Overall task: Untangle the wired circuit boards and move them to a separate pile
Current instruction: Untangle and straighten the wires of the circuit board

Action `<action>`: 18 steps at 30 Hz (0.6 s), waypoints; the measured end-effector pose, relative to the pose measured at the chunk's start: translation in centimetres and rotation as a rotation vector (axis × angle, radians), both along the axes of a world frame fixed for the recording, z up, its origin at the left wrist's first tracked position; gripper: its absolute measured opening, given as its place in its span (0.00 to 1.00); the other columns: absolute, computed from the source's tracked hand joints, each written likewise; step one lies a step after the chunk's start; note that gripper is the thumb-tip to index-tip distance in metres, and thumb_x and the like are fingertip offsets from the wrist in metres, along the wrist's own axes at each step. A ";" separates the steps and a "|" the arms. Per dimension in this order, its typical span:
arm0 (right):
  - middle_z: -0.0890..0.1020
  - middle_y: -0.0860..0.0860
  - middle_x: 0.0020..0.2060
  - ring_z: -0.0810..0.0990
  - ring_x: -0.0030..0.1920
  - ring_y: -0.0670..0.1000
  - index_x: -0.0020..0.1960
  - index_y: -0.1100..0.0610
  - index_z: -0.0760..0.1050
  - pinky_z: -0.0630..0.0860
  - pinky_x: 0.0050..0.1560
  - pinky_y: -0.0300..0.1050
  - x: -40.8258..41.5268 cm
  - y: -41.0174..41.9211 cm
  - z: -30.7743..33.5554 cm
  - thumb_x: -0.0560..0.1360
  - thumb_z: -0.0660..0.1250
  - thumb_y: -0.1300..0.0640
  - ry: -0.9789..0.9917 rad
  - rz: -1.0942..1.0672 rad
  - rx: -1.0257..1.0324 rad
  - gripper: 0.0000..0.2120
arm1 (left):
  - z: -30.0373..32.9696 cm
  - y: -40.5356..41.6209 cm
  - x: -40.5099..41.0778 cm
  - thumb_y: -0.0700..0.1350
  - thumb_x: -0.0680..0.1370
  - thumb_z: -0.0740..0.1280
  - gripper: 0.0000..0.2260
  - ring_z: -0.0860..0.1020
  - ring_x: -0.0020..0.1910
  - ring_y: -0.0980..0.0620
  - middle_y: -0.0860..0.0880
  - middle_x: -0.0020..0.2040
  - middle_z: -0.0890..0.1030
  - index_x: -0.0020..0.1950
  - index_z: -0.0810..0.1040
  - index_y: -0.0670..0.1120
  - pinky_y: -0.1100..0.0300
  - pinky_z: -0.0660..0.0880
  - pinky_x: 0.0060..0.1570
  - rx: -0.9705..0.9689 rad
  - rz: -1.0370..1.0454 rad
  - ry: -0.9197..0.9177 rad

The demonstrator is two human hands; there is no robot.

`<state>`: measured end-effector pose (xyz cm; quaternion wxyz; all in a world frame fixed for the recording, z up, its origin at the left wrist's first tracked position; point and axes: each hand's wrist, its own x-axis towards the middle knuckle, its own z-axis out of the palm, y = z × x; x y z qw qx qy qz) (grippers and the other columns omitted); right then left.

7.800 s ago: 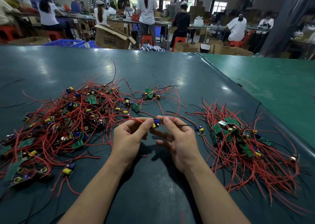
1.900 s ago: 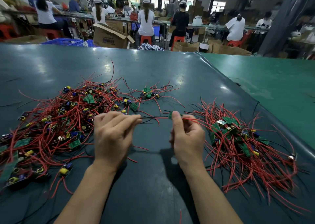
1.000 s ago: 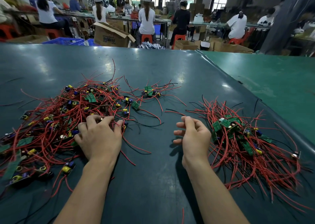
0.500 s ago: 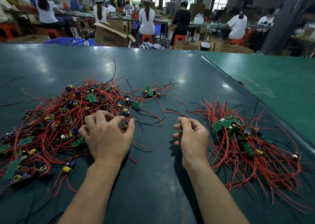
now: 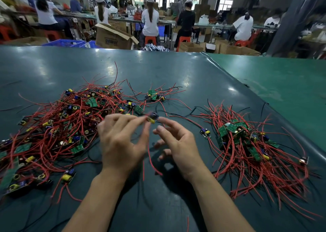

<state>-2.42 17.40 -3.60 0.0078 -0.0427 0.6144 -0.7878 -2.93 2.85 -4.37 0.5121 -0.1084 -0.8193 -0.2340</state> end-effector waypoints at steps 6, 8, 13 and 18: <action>0.82 0.53 0.39 0.81 0.35 0.48 0.53 0.59 0.79 0.77 0.27 0.40 0.0 0.7 0.5 0.78 0.67 0.62 0.080 -0.019 0.053 0.05 | -0.2 0.8 0.2 0.51 0.76 0.70 0.08 0.77 0.41 0.45 0.51 0.39 0.80 0.43 0.85 0.47 0.47 0.69 0.45 -0.046 -0.157 -0.085; 0.83 0.54 0.40 0.82 0.35 0.49 0.51 0.59 0.79 0.77 0.28 0.39 -0.1 0.7 0.4 0.78 0.66 0.65 0.038 -0.047 0.029 0.05 | -0.2 0.6 0.0 0.50 0.75 0.72 0.08 0.76 0.44 0.44 0.48 0.42 0.79 0.44 0.85 0.46 0.47 0.70 0.46 0.062 -0.062 -0.062; 0.81 0.55 0.37 0.83 0.35 0.53 0.45 0.62 0.79 0.80 0.34 0.41 -0.4 0.8 0.3 0.76 0.67 0.68 -0.061 -0.121 -0.136 0.04 | 0.0 -0.3 -0.1 0.48 0.77 0.71 0.09 0.74 0.45 0.45 0.45 0.44 0.76 0.48 0.77 0.43 0.59 0.67 0.52 0.302 0.069 -0.042; 0.85 0.54 0.36 0.85 0.35 0.52 0.44 0.58 0.78 0.80 0.34 0.40 -0.6 1.4 0.8 0.75 0.68 0.65 -0.179 -0.200 -0.389 0.04 | -0.7 0.6 -0.1 0.44 0.78 0.68 0.01 0.76 0.40 0.48 0.53 0.40 0.78 0.48 0.78 0.47 0.47 0.76 0.45 0.163 -0.209 -0.457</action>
